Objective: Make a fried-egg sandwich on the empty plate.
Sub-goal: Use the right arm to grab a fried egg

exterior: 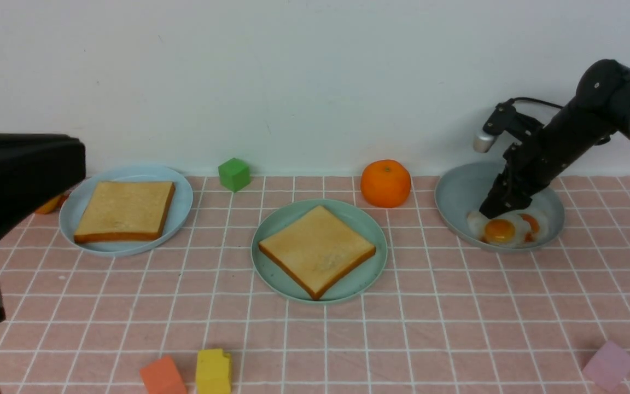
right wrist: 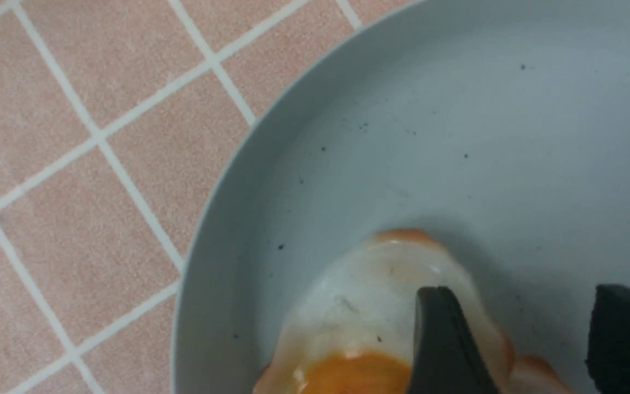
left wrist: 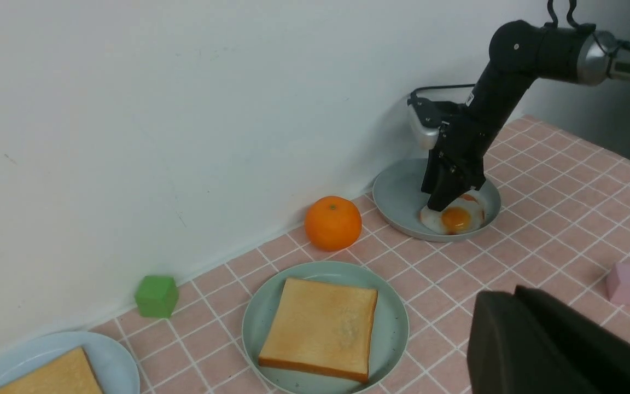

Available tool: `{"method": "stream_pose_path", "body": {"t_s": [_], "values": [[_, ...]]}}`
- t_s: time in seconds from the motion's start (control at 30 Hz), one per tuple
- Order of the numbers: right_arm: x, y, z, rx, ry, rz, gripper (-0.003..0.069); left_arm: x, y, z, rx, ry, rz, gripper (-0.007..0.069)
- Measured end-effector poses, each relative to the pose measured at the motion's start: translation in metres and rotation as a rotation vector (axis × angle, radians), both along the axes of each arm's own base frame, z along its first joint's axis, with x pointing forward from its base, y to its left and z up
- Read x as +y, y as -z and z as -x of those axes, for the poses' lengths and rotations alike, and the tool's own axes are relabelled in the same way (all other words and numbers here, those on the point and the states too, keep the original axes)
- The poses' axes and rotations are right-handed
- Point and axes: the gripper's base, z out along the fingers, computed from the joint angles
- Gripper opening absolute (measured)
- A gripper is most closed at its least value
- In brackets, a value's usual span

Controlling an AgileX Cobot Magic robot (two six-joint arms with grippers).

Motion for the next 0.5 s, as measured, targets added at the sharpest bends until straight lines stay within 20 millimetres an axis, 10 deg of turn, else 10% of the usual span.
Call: {"method": "stream_pose_path", "body": {"t_s": [0.23,0.5], "values": [[0.0005,0.0020,0.0002,0.010,-0.003,-0.005,0.0344,0.0000,0.0000,0.0000,0.000,0.000,0.000,0.0026],[0.0018,0.0010,0.0014,0.022,-0.008,-0.021,0.0101,0.0000,0.0000,0.0000,0.000,0.000,0.000,0.0025]]}}
